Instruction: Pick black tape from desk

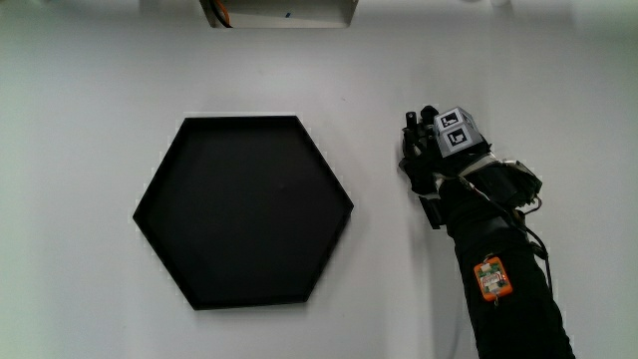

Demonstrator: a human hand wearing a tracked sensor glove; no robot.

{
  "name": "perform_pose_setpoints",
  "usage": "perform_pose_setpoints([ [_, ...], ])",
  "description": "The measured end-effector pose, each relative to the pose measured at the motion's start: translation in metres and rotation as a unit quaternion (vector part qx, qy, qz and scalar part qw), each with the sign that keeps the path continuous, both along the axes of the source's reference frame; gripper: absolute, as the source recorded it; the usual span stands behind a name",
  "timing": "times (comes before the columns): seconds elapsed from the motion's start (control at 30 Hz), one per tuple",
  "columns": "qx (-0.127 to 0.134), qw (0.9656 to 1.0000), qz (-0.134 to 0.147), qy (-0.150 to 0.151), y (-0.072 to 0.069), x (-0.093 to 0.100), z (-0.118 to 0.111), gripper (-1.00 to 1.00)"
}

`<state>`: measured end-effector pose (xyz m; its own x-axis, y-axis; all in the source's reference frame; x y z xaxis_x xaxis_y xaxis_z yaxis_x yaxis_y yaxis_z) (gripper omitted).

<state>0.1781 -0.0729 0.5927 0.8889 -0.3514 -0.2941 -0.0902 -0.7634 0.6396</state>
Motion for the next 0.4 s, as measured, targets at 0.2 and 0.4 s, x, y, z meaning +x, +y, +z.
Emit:
perform_pose_setpoints([
  [0.2,0.033,0.9972,-0.003,-0.067,0.006,-0.005,-0.025,1.0],
  [0.4,0.069,0.9899,-0.048,-0.114,0.013,-0.041,-0.037,1.0],
])
